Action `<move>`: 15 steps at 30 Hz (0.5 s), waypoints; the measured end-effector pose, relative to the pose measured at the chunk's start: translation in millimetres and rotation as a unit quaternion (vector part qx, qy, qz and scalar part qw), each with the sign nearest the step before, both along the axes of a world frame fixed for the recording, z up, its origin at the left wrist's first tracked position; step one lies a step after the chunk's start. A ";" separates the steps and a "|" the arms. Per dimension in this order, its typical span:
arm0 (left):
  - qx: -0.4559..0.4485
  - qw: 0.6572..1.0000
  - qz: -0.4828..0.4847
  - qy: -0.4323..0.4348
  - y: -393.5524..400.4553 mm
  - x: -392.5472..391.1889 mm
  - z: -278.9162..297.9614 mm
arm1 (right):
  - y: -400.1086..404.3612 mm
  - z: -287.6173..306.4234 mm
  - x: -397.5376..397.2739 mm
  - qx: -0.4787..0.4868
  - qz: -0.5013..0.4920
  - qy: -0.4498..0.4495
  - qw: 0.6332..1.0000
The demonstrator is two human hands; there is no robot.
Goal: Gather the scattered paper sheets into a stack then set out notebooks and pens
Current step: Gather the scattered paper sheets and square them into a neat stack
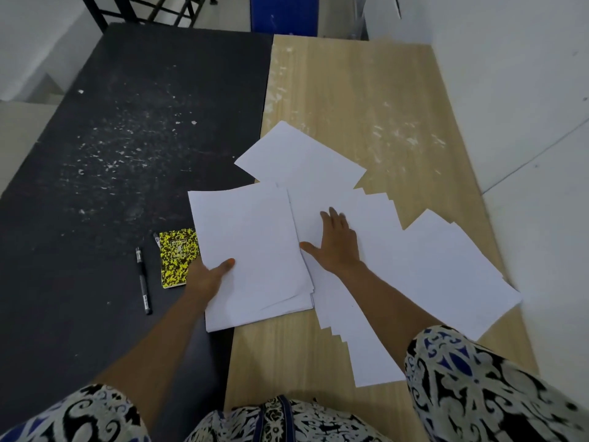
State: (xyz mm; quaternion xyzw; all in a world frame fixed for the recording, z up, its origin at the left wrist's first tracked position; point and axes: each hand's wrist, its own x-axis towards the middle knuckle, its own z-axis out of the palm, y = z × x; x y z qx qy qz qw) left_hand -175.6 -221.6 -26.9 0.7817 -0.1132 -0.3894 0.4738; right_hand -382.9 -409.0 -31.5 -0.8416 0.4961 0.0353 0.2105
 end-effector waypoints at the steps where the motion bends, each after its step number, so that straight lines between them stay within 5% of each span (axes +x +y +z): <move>1: 0.000 1.000 -0.002 0.003 -2.1 2.0 -0.4 | -7.6 -2.0 4.7 -0.003 -0.002 0.003 1.000; 15: 0.016 0.999 0.014 0.024 -10.7 4.7 -0.8 | -41.5 -33.3 16.4 -0.060 -0.040 0.000 0.997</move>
